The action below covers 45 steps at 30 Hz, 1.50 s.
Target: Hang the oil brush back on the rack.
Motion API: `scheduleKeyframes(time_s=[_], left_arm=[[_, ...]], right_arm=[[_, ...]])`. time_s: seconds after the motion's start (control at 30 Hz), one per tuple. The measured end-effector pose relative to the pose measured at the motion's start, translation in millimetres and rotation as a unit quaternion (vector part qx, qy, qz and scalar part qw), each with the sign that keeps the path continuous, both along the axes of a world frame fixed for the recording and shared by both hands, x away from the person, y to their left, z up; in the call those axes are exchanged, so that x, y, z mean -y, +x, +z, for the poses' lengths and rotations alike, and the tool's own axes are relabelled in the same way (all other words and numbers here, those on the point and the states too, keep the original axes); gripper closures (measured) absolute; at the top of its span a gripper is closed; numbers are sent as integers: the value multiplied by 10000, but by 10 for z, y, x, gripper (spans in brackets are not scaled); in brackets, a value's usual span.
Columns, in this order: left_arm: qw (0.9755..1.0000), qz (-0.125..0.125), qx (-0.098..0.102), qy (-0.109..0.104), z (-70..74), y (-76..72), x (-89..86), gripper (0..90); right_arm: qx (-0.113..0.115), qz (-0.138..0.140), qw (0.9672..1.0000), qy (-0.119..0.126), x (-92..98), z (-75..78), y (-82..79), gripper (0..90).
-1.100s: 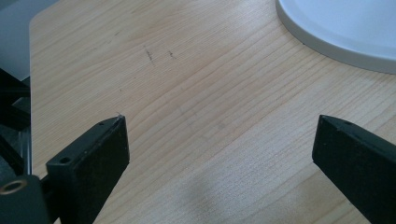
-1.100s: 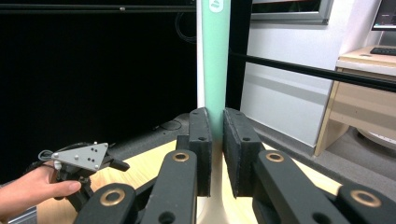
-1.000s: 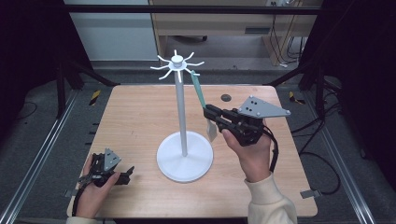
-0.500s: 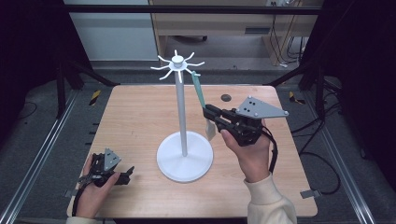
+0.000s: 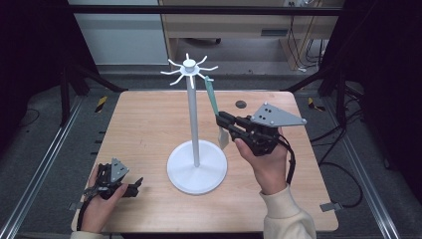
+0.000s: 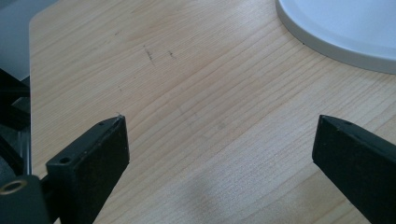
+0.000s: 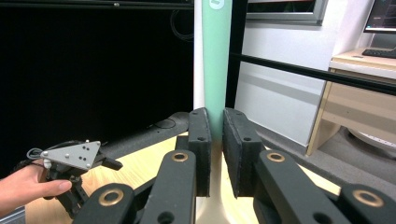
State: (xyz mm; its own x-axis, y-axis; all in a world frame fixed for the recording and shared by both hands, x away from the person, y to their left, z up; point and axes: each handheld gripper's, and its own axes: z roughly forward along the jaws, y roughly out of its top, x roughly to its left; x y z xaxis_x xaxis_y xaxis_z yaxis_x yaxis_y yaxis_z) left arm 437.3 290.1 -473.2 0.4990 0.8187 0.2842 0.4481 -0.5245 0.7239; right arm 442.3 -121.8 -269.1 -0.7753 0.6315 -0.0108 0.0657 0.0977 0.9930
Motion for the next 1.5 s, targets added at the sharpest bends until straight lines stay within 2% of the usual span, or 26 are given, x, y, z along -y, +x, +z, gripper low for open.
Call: scheduleKeyframes(time_s=[0.43,0.63,0.9,1.1,1.2,1.37,1.43,1.5], left_arm=[[10000,-14,-21,35,-1,1,4,34],[10000,-7,-16,15,-3,1,3,34],[10000,-18,-17,21,-1,0,3,34],[10000,-13,-11,8,-1,0,3,34],[10000,-10,-5,0,0,0,1,34],[10000,-17,8,3,7,-2,-3,34],[10000,-15,15,5,9,-3,-4,33],[10000,1,44,-19,11,-3,-6,32]], right_arm=[[-7,-6,10000,63,3,12,27,818],[-19,-76,10000,-28,-6,-5,55,814],[41,-474,9986,-213,78,0,27,761],[-70,-922,9951,-342,145,-41,57,604],[-154,-1166,9918,-502,162,-74,87,514],[-280,-1512,9866,-550,192,-156,150,372],[-311,-1608,9848,-576,202,-186,182,303],[-343,-1739,9816,-714,199,-228,225,197]])
